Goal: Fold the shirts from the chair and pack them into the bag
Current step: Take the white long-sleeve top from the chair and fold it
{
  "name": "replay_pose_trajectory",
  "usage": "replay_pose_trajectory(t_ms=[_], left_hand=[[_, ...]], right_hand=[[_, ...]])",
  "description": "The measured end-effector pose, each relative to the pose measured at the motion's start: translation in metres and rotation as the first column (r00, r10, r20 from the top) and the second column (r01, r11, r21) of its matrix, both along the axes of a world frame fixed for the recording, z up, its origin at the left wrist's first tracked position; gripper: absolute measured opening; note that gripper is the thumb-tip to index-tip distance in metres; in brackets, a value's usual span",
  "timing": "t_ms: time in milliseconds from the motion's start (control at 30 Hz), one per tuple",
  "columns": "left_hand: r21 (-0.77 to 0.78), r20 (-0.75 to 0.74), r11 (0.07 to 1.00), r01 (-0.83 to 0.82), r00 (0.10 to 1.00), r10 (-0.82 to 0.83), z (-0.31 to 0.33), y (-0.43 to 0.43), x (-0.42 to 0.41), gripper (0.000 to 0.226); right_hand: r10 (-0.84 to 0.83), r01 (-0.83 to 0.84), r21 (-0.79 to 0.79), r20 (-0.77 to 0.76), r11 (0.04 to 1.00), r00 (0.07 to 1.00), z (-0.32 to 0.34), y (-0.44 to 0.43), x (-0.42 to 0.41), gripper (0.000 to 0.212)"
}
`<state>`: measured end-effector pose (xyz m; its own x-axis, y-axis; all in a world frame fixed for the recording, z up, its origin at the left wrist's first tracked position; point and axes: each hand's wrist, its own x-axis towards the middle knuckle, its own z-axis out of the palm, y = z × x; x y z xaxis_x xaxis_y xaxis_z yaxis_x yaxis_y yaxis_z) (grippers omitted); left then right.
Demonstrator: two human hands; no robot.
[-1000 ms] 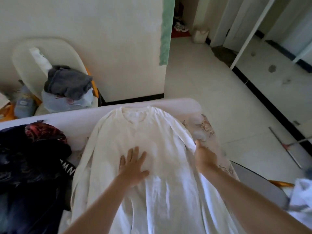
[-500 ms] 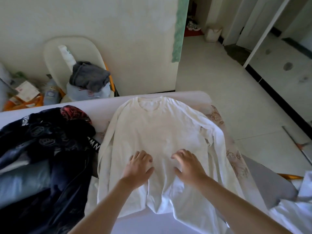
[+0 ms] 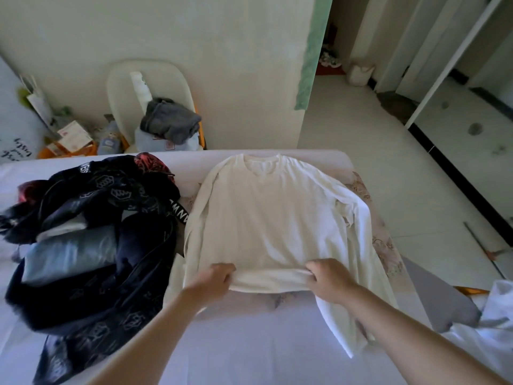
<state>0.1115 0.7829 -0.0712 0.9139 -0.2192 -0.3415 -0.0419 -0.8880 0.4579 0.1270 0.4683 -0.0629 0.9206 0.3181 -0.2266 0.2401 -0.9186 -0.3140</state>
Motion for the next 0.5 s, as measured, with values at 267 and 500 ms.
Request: replay_pose_trajectory(t_ms=[267,500], left_hand=[[0.174,0.47,0.953,-0.248,0.872,0.141,0.021,-0.021,0.06,0.048],[0.229,0.125,0.955,0.187,0.968,-0.219,-0.022,-0.051,0.033,0.063]], right_hand=[[-0.136,0.174,-0.135,0.257,0.975,0.957,0.017,-0.005,0.067,0.038],[0.027,-0.025,-0.098,0.016,0.995,1.0,-0.024,-0.022,0.032,0.062]])
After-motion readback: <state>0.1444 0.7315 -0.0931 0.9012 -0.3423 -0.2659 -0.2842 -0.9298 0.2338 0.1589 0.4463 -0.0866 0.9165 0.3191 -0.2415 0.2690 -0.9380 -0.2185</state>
